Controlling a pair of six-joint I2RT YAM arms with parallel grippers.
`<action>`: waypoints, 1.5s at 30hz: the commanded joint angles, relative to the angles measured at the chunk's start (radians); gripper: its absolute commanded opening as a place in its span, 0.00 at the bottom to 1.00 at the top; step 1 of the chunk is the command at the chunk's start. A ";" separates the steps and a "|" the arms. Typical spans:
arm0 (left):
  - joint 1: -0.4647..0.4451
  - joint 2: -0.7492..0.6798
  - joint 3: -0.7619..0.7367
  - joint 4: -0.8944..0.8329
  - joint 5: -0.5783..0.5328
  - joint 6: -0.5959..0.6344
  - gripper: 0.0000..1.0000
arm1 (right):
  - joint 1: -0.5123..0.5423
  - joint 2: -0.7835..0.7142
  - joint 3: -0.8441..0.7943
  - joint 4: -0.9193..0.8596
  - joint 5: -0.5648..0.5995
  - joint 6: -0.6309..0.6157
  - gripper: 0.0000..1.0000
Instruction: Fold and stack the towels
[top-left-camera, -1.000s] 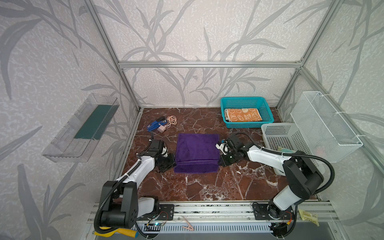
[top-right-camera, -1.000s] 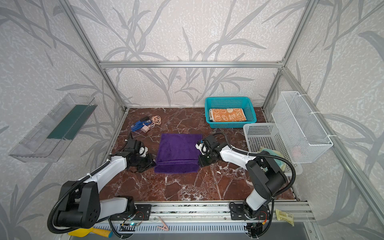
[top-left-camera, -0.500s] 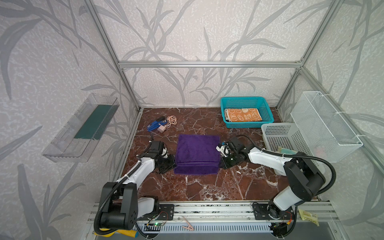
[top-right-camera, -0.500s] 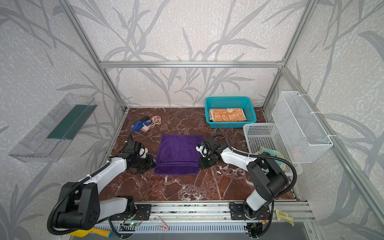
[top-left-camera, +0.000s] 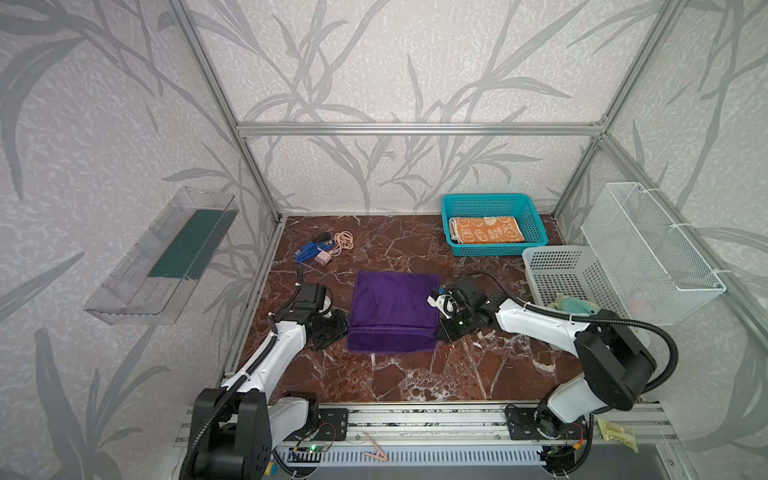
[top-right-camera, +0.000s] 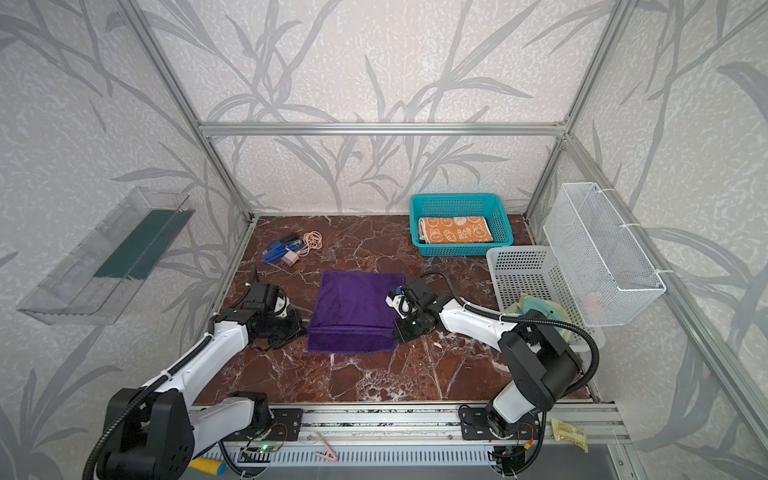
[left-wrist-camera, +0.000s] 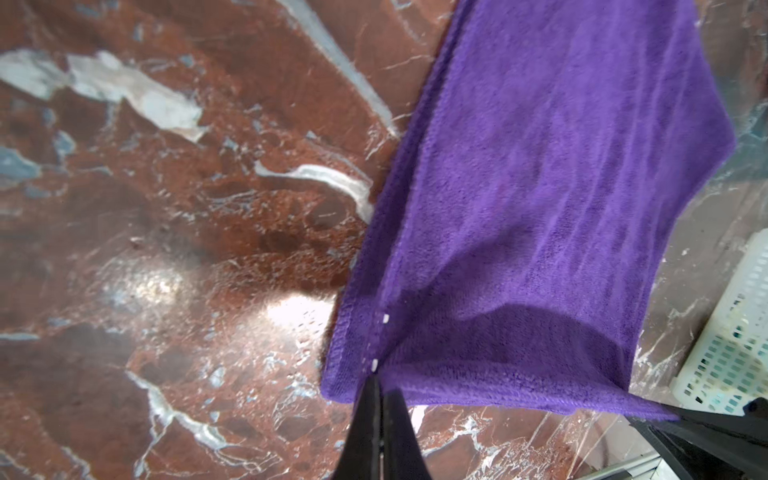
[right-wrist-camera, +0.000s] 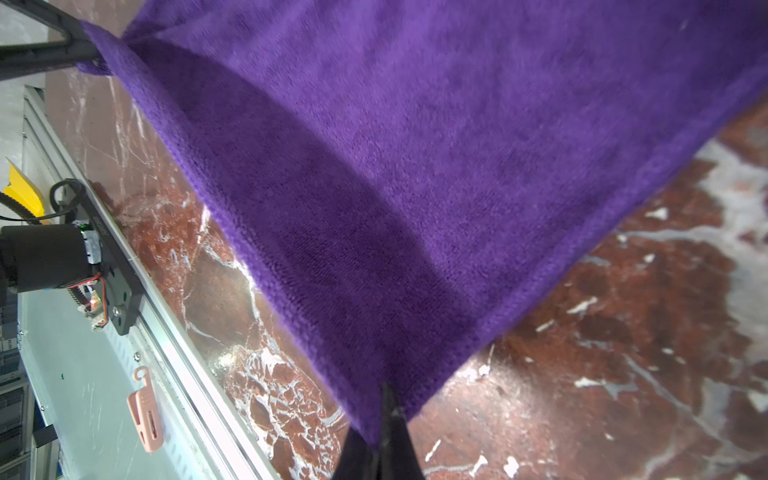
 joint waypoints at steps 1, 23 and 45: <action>0.018 0.034 -0.036 -0.036 -0.195 -0.042 0.00 | -0.018 0.009 -0.059 -0.091 0.063 0.031 0.04; -0.060 -0.114 0.046 -0.123 -0.264 -0.039 0.23 | 0.174 0.058 0.239 -0.326 0.187 0.054 0.46; 0.074 0.770 0.688 0.182 0.133 0.047 0.57 | -0.093 0.486 0.688 -0.162 0.450 0.127 0.31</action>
